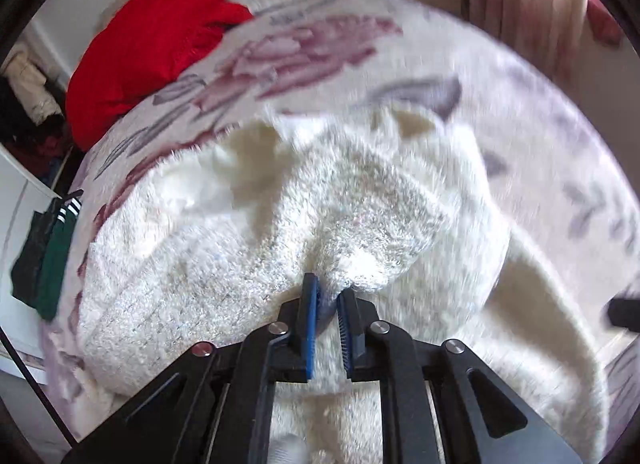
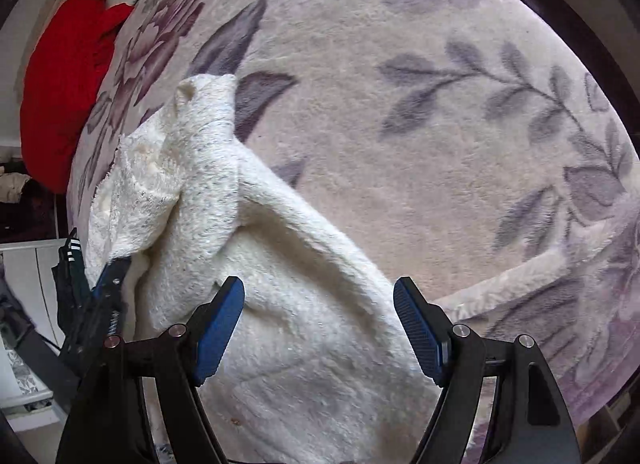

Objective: Fold large clothes

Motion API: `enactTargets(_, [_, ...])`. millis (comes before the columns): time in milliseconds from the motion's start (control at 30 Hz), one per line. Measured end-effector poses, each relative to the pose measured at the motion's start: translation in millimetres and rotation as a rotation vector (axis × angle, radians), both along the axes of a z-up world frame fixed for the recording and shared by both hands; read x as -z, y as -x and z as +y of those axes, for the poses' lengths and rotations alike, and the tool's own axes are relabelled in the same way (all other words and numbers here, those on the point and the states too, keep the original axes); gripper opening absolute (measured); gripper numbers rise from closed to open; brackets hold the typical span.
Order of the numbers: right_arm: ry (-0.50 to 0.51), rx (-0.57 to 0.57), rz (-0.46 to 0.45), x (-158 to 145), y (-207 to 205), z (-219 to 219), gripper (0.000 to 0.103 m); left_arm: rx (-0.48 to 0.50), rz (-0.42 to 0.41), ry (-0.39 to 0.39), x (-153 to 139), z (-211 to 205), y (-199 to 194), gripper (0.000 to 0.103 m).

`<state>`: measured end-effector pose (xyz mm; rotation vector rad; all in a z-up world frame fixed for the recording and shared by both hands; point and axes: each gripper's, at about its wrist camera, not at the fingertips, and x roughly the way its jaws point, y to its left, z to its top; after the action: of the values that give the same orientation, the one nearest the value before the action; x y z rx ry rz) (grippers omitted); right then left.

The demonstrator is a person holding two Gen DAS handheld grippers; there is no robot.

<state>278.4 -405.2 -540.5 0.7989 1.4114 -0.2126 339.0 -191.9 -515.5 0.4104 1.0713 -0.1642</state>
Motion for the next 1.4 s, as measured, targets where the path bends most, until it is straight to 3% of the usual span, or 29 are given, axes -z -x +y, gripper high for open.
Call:
enactTargets(67, [-0.013, -0.005, -0.005, -3.6, 5.3, -17.0, 0.092, 0.019, 0.006, -0.024, -5.8, -5.2, 9.2, 0.027])
enactTargets(100, [-0.024, -0.006, -0.017, -4.4, 1.8, -15.5, 0.093, 0.017, 0.019, -0.008, -12.3, 2.2, 12.7, 0.036])
enactTargets(167, [-0.054, -0.012, -0.047, -11.8, -1.3, -25.7, 0.093, 0.011, 0.052, 0.068, -29.2, 12.1, 24.1, 0.089])
enactTargets(200, [-0.062, -0.014, -0.056, -15.9, -4.4, -26.6, 0.093, -0.009, 0.061, 0.091, -38.5, 23.8, 28.1, 0.092])
enactTargets(300, [-0.128, -0.035, -0.106, -27.8, -29.3, -21.6, 0.093, -0.079, 0.071, 0.105, -51.1, 43.9, 39.7, 0.092])
enactTargets(400, [-0.198, -0.098, -0.133, -31.0, -70.6, 7.5, 0.093, -0.195, 0.065, 0.059, -58.6, 91.2, 46.0, 0.092])
enactTargets(500, [-0.179, -0.224, -0.163, -24.1, -133.9, 52.3, 0.093, -0.322, 0.078, 0.03, -54.2, 140.0, 47.2, 0.092])
enactTargets(567, [-0.139, -0.305, -0.125, -5.2, -175.1, 84.3, 0.093, -0.408, 0.106, 0.016, -45.5, 172.4, 45.6, 0.092])
enactTargets(600, [-0.138, -0.352, -0.087, 7.3, -193.4, 100.2, 0.088, -0.44, 0.116, 0.014, -41.8, 184.8, 44.7, 0.092])
enactTargets(633, [-0.144, -0.388, -0.059, 16.3, -205.4, 113.4, 0.072, -0.479, 0.128, 0.012, -38.3, 200.1, 44.1, 0.092])
enactTargets(667, [-0.145, -0.41, -0.058, 16.9, -212.1, 122.6, 0.011, -0.505, 0.133, 0.015, -37.2, 209.1, 42.2, 0.092])
enactTargets(733, [-0.139, -0.411, -0.124, -4.2, -210.3, 128.7, 0.007, -0.562, 0.136, 0.047, -37.4, 229.4, 40.8, 0.092])
enactTargets(867, [-0.092, -0.39, -0.395, -82.5, -159.0, 105.6, 0.007, -0.671, 0.146, 0.155, -39.5, 261.4, 41.5, 0.092])
enactTargets(933, [-0.06, -0.398, -0.423, -89.1, -122.6, 93.1, 0.007, -0.699, 0.161, 0.182, -35.4, 267.8, 40.8, 0.092])
enactTargets(1000, [-0.055, -0.465, -0.258, -57.1, -91.9, 89.5, 0.009, -0.707, 0.179, 0.192, -30.6, 270.6, 39.3, 0.092])
enactTargets(1067, [-0.076, -0.5, -0.063, -15.9, -59.9, 80.7, 0.019, -0.699, 0.193, 0.199, -27.3, 269.7, 36.6, 0.092])
enactTargets(1133, [-0.097, -0.45, 0.039, 3.8, -39.3, 66.3, 0.03, -0.676, 0.185, 0.194, -27.9, 267.8, 33.1, 0.092])
enactTargets(1200, [-0.136, -0.323, 0.01, 0.6, -32.7, 44.6, 0.078, -0.647, 0.165, 0.181, -29.5, 264.2, 28.0, 0.092])
enactTargets(1233, [-0.165, -0.243, -0.028, -4.0, -32.2, 33.8, 0.085, -0.633, 0.157, 0.176, -29.8, 261.5, 24.8, 0.092])
enactTargets(1300, [-0.264, -0.101, -0.105, -7.1, -37.9, 18.3, 0.088, -0.612, 0.142, 0.162, -30.7, 257.7, 17.4, 0.092])
enactTargets(1400, [-0.334, -0.078, -0.084, 13.7, -66.9, 27.3, 0.088, -0.583, 0.119, 0.145, -33.7, 250.0, 4.6, 0.092])
